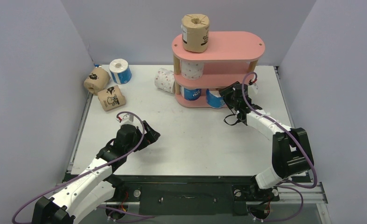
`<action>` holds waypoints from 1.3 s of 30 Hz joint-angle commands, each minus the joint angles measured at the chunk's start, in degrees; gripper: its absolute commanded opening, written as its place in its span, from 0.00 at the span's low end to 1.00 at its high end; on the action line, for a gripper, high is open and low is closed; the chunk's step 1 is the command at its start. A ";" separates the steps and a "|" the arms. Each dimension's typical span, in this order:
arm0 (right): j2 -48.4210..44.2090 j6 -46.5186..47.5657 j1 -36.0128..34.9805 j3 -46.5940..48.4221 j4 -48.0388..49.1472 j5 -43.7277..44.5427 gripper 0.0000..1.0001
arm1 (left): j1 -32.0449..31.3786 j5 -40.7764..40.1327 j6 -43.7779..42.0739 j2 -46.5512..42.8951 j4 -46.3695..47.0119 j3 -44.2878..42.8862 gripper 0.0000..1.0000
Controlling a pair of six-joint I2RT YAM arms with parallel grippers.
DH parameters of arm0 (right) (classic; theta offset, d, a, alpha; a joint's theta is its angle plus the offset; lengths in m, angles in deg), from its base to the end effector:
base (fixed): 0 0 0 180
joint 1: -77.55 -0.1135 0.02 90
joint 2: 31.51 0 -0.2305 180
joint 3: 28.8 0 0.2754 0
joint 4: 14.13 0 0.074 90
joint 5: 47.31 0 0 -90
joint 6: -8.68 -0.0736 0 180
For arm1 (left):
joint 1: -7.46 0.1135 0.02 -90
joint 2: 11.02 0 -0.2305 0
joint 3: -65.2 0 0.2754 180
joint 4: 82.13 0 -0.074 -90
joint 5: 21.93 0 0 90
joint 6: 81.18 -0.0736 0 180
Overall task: Place and organize the paper towels onto the shelf
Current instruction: Place the paper towel on the shelf.
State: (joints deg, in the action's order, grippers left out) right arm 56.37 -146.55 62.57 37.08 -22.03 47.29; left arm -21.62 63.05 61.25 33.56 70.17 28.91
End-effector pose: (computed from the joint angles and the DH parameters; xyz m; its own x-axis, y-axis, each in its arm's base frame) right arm 0.3827 0.0963 0.1672 -0.3747 0.8366 -0.3995 0.3574 0.5280 0.7704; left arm 0.2195 -0.1147 0.1490 -0.6478 -0.5432 -0.5341 -0.1496 0.7782 -0.6100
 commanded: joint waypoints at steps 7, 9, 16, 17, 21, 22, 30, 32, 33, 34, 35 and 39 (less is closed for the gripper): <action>-7.45 3.39 1.35 -3.87 9.49 -1.95 0.52 | 0.34 0.26 0.27 -0.72 2.50 -0.02 0.96; -10.65 5.30 1.76 -5.71 9.45 -2.28 0.54 | 0.34 0.19 0.18 -0.99 2.39 -0.07 0.96; -18.72 7.24 3.25 -17.73 15.34 3.96 0.53 | 0.34 0.97 0.02 -0.43 3.56 0.41 0.97; -19.52 6.00 3.54 -21.38 19.94 3.74 0.50 | 0.36 1.41 0.08 -0.12 3.72 0.43 0.96; -15.15 3.89 7.87 -22.58 22.01 -6.87 0.41 | 0.34 2.35 0.02 0.47 3.95 0.12 0.97; -13.51 3.05 8.77 -23.35 25.72 -7.85 0.37 | 0.34 2.37 -0.03 0.40 3.95 0.08 0.97; -1.68 -5.60 10.87 -24.12 38.31 -13.31 0.06 | 0.34 2.20 0.47 -0.62 3.97 0.44 0.97; 1.09 -6.85 10.85 -23.40 40.29 -13.90 0.02 | 0.38 2.05 0.48 -0.46 3.95 0.49 0.96; 1.96 -7.33 10.85 -23.23 41.18 -14.09 0.01 | 0.41 2.03 0.49 -0.41 3.89 0.45 0.96; 3.40 -8.02 10.85 -22.78 42.53 -14.07 0.00 | 0.40 1.92 0.44 -0.27 3.80 0.42 0.96; 4.08 -8.26 10.79 -22.48 42.78 -14.04 0.00 | 0.37 1.89 0.46 -0.23 3.79 0.37 0.96; 7.38 -8.79 10.16 -19.88 43.40 -13.95 0.00 | 0.43 1.70 0.11 0.17 3.71 0.24 0.96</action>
State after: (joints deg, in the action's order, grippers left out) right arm 62.08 -153.67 73.08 13.37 14.40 34.03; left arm -21.60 64.93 61.22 33.67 71.81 29.24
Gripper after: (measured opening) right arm 0.002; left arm 0.966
